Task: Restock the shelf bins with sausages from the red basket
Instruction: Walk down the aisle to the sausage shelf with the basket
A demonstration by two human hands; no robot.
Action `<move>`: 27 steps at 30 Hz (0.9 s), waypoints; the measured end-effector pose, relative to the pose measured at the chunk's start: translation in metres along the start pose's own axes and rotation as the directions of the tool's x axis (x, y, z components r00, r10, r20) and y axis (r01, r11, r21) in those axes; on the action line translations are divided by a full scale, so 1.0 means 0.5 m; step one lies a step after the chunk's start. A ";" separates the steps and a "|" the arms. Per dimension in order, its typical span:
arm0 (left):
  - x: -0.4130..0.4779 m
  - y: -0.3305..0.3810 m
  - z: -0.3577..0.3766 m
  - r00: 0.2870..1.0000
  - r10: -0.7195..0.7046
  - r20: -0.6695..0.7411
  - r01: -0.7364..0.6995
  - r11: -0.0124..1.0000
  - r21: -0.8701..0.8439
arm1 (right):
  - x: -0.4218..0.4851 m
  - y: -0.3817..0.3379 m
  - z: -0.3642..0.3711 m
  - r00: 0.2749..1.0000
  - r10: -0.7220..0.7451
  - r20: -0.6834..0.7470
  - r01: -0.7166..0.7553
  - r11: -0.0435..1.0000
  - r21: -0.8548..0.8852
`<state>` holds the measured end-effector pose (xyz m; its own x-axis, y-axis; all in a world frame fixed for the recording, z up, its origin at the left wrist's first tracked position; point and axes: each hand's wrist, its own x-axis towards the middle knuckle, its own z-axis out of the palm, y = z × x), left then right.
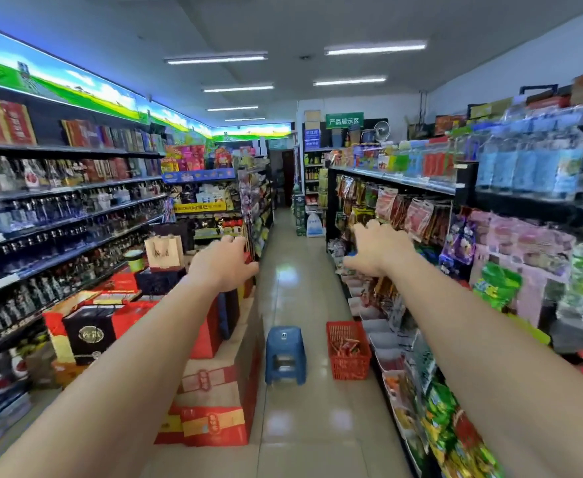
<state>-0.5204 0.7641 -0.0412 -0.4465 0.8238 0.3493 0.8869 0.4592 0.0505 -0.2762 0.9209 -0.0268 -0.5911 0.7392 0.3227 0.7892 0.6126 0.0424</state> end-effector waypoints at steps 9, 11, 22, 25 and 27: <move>0.443 -0.031 0.139 0.999 -0.045 -0.028 0.044 0.999 -0.023 | 0.469 0.053 0.149 1.000 -0.016 -0.002 0.016 0.998 0.058; 0.538 -0.042 0.203 0.999 -0.044 -0.010 0.044 0.999 -0.009 | 0.569 0.055 0.208 1.000 -0.018 0.014 0.017 1.000 0.014; 1.144 -0.130 0.393 0.997 -0.053 0.055 0.058 0.994 -0.091 | 1.162 0.076 0.341 1.000 -0.005 -0.025 0.006 0.999 0.042; 1.289 -0.121 0.453 0.997 -0.033 0.066 0.038 0.996 -0.075 | 1.303 0.114 0.399 1.000 0.019 -0.019 -0.018 0.999 0.041; 1.382 -0.108 0.508 0.996 -0.021 0.082 0.023 0.999 -0.034 | 1.396 0.142 0.454 0.999 0.034 -0.018 -0.033 0.999 0.038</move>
<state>-0.9069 1.3928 -0.0403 -0.4728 0.8386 0.2705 0.8797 0.4668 0.0905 -0.6704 1.5438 -0.0130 -0.5608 0.7544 0.3411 0.8016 0.5979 -0.0045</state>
